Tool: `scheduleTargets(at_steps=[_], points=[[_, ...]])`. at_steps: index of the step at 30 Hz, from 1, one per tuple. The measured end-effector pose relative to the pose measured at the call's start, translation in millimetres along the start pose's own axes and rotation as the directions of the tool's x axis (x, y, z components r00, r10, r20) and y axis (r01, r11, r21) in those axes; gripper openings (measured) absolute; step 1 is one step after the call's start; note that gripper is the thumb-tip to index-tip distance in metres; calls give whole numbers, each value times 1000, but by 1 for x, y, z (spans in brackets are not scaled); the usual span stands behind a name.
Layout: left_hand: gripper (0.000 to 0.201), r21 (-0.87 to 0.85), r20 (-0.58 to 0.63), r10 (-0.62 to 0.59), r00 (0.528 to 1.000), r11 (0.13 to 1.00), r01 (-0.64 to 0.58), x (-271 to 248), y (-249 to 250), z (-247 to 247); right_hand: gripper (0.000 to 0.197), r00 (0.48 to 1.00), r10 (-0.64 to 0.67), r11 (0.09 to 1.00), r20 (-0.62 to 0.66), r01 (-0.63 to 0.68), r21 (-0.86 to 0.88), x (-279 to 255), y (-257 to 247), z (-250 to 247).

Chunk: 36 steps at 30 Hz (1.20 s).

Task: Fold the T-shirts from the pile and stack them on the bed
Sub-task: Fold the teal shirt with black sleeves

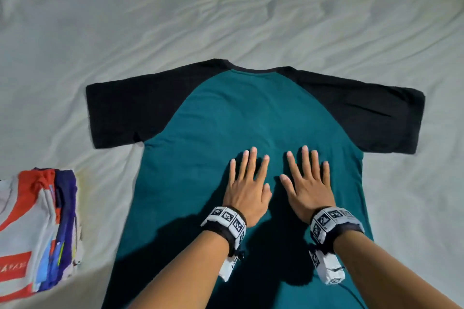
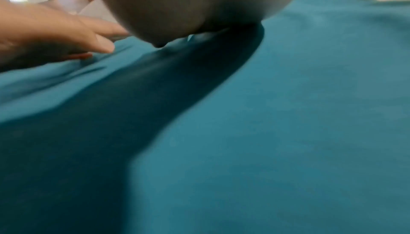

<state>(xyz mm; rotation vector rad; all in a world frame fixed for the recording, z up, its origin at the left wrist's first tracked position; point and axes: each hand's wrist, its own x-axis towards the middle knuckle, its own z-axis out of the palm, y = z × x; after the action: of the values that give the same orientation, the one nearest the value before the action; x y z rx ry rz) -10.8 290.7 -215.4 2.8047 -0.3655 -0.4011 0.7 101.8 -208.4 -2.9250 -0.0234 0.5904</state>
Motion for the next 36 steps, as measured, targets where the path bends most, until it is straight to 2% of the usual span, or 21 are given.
scheduleTargets(at_steps=[2,5,7,9,11,13,14,16,18,21,23,24,26,28,29,31,33,36], points=[[73,46,-3,-53,999,998,53,6,14,12,63,998,-42,999,39,43,-30,-2,33,-4],[80,3,-46,-300,953,954,301,19,36,16,60,999,5,999,50,-7,42,1,73,-24],[78,-91,-63,-413,909,909,406,30,66,11,55,998,-46,997,-51,49,57,10,93,-43],[64,-156,-120,-372,920,923,353,40,101,7,48,976,-81,995,-202,92,45,26,111,-62],[44,-185,-173,-224,959,964,192,51,135,7,36,953,-42,996,-300,65,68,49,129,-81],[32,-204,-173,-106,979,976,70,67,165,11,28,952,5,997,-306,19,75,75,146,-98],[36,-196,-159,-78,984,979,46,77,178,14,28,954,14,998,-301,5,63,90,153,-107],[55,-197,-49,-109,993,976,97,97,200,21,33,960,38,999,-279,-27,42,117,163,-122],[65,-160,32,-204,978,965,207,116,218,27,49,969,73,997,-236,-68,30,143,172,-129],[54,-106,67,-314,947,941,320,134,232,31,76,981,66,998,-184,-66,11,174,175,-132],[44,-70,95,-329,940,939,336,140,232,35,87,982,68,998,-174,-70,-7,186,172,-133],[41,-52,95,-324,941,943,330,141,230,36,86,982,77,997,-171,-81,-15,190,170,-133],[37,-38,65,-291,954,955,294,141,224,33,67,981,93,994,-173,-100,-35,195,166,-136],[30,-102,45,-219,975,970,223,140,213,25,41,975,114,994,-193,-112,17,196,162,-140],[27,-175,53,-190,980,965,196,138,206,19,35,969,121,992,-214,-110,62,196,159,-143],[24,-390,121,-171,978,898,205,133,189,5,36,956,129,981,-265,-84,174,192,149,-148],[20,-572,167,-226,960,771,281,123,169,-6,37,939,115,966,-324,-29,258,185,134,-155],[21,-730,209,-342,916,569,379,101,140,-13,34,931,82,939,-355,47,341,177,100,-162]])
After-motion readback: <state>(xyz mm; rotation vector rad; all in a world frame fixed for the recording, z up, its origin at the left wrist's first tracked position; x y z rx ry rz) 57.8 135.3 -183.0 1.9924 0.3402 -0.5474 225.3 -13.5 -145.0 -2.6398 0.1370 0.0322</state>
